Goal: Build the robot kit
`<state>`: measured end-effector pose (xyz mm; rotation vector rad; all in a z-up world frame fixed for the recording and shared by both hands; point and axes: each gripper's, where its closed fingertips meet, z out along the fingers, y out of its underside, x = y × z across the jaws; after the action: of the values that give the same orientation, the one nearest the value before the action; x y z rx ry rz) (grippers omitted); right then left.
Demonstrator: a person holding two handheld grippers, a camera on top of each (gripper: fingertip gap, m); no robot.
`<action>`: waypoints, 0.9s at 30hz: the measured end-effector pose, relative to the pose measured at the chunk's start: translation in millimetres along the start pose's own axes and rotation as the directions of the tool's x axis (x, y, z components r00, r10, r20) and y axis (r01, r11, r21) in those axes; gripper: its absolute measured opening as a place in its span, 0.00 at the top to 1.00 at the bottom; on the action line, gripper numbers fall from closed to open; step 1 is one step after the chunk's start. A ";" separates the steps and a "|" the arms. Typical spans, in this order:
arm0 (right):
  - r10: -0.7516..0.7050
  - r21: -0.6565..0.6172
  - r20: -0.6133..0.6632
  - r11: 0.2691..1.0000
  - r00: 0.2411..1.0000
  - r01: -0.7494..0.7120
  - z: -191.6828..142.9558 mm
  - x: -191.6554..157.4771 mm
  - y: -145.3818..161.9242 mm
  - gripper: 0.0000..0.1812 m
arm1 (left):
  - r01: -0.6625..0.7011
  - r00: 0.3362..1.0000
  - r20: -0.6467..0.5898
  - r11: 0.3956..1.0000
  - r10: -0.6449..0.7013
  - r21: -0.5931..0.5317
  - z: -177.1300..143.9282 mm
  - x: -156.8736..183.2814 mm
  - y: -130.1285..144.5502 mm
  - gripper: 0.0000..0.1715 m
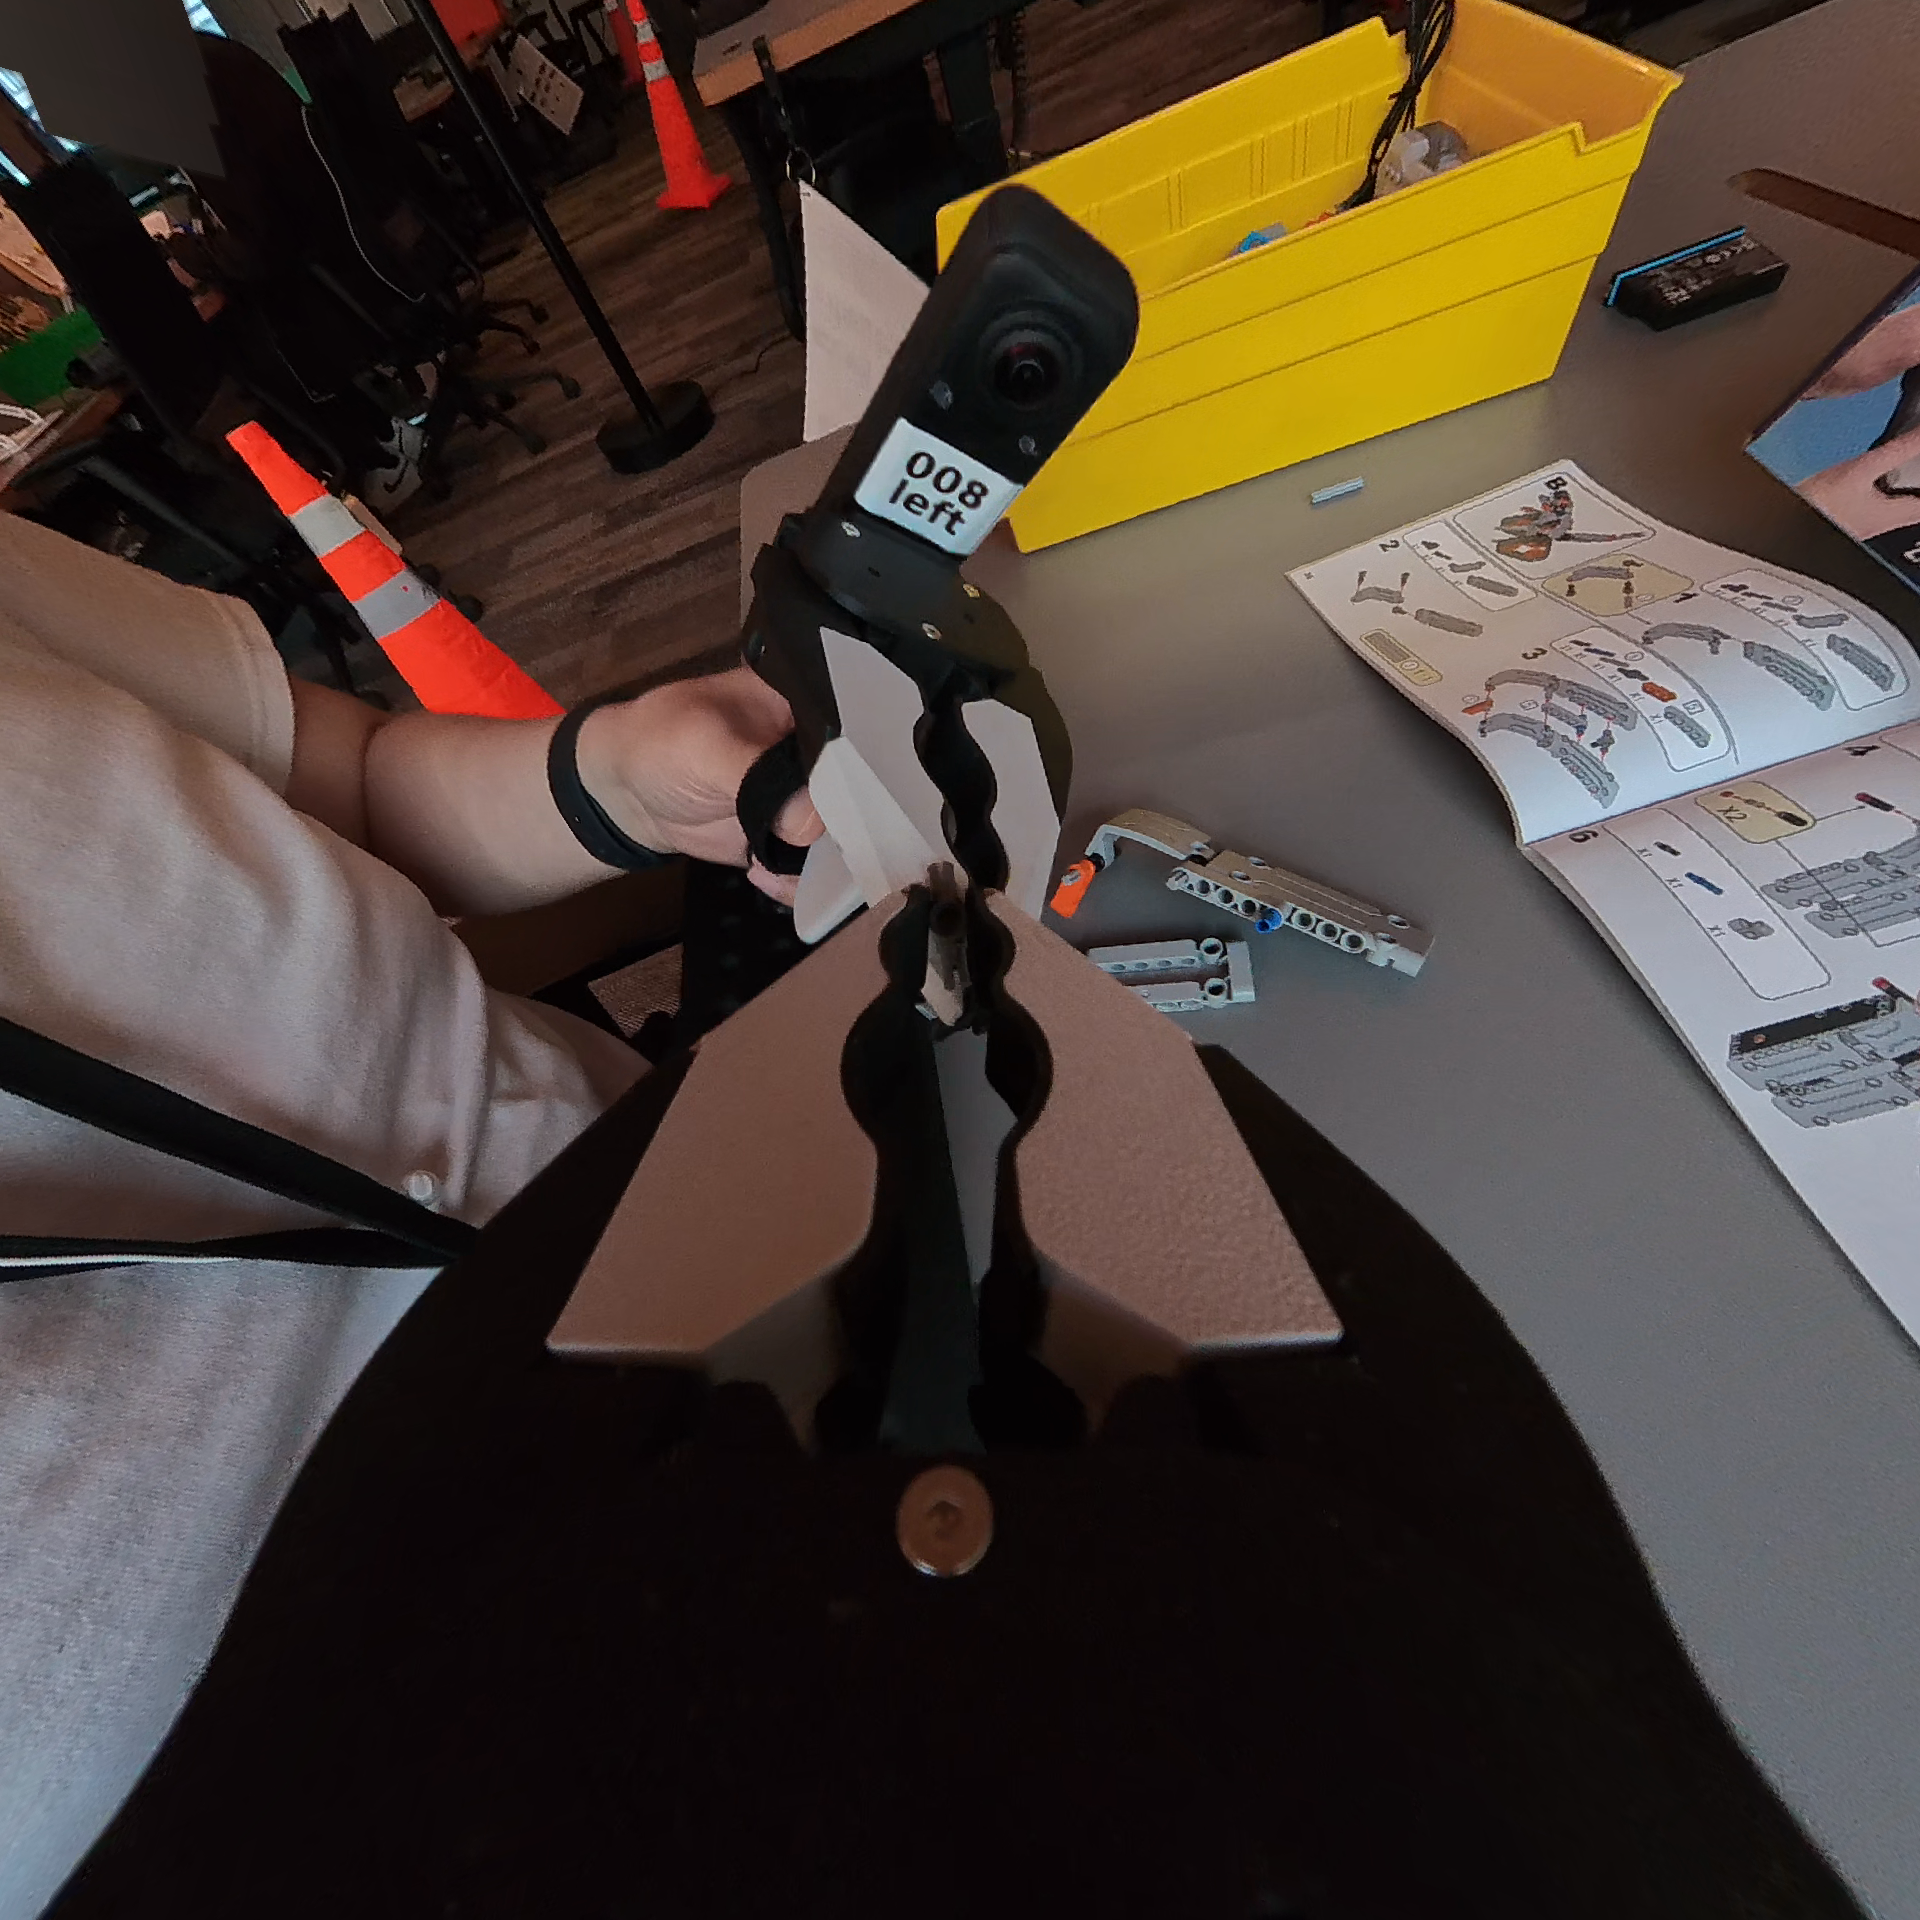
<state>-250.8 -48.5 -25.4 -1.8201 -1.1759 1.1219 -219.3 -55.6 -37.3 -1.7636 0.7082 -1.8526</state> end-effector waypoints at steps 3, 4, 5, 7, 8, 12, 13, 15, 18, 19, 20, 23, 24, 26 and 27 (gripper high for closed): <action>0.005 0.021 0.006 1.000 1.000 -0.005 -1.6 -3.4 -8.8 0.97 | -0.022 0.999 -0.040 0.998 0.024 0.061 -0.9 7.4 -7.1 0.99; -0.012 0.020 0.002 1.000 1.000 0.012 -2.0 -4.7 -11.6 0.97 | -0.033 0.998 -0.048 0.996 0.037 0.082 -1.3 10.1 -9.8 0.99; -0.030 0.015 -0.003 0.999 1.000 0.030 -2.4 -6.1 -14.5 0.97 | -0.044 0.997 -0.055 0.994 0.049 0.101 -1.5 12.3 -11.9 0.99; -0.080 -0.006 0.001 0.997 0.997 0.080 -2.0 -12.2 -18.9 0.97 | -0.046 0.997 -0.060 0.992 0.054 0.118 -1.3 14.6 -13.9 1.00; -0.104 -0.027 -0.001 0.994 0.995 0.104 -0.6 -14.4 -19.1 0.97 | -0.043 0.997 -0.064 0.992 0.052 0.122 -1.1 15.5 -14.6 0.99; -0.183 -0.079 -0.041 0.981 0.982 0.179 2.9 -14.4 -20.7 0.97 | -0.038 0.996 -0.072 0.991 0.047 0.126 -1.1 17.6 -14.1 1.00; -0.189 -0.081 -0.039 0.979 0.981 0.186 3.3 -15.5 -21.2 0.96 | -0.036 0.996 -0.074 0.991 0.045 0.126 -1.5 18.4 -14.0 1.00; -0.195 -0.074 -0.030 0.979 0.980 0.192 4.3 -18.0 -22.5 0.93 | -0.040 0.996 -0.074 0.991 0.050 0.132 -2.6 20.1 -14.7 1.00; -0.209 -0.054 -0.030 0.977 0.978 0.207 4.6 -20.5 -26.2 0.93 | -0.055 0.995 -0.078 0.990 0.066 0.134 -4.2 23.7 -16.3 1.00; -0.215 -0.050 -0.033 0.976 0.976 0.214 4.5 -21.0 -27.4 0.92 | -0.059 0.994 -0.080 0.989 0.071 0.135 -4.5 24.9 -17.0 1.00; -0.222 -0.046 -0.033 0.974 0.974 0.221 4.6 -21.9 -28.4 0.91 | -0.065 0.994 -0.082 0.988 0.076 0.137 -4.8 26.2 -17.5 0.99; -0.244 -0.034 -0.033 0.970 0.969 0.243 5.0 -24.4 -31.7 0.85 | -0.071 0.992 -0.089 0.987 0.084 0.142 -4.9 28.8 -19.0 1.00; -0.260 -0.027 -0.034 0.965 0.965 0.259 4.7 -26.0 -33.3 0.83 | -0.071 0.992 -0.091 0.987 0.085 0.146 -5.2 29.4 -19.8 1.00; -0.326 0.006 -0.047 0.945 0.944 0.327 1.6 -31.1 -39.2 0.79 | -0.070 0.992 -0.090 0.986 0.084 0.152 -6.6 29.7 -21.5 1.00; -0.384 0.031 -0.074 0.922 0.920 0.387 -1.6 -33.4 -43.7 0.77 | -0.067 0.993 -0.087 0.986 0.081 0.154 -7.6 29.5 -22.5 1.00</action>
<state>-271.4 -64.3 23.2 -1.4917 -1.3830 0.8455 -228.3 -57.9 -0.6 -1.5445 0.6411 -1.8950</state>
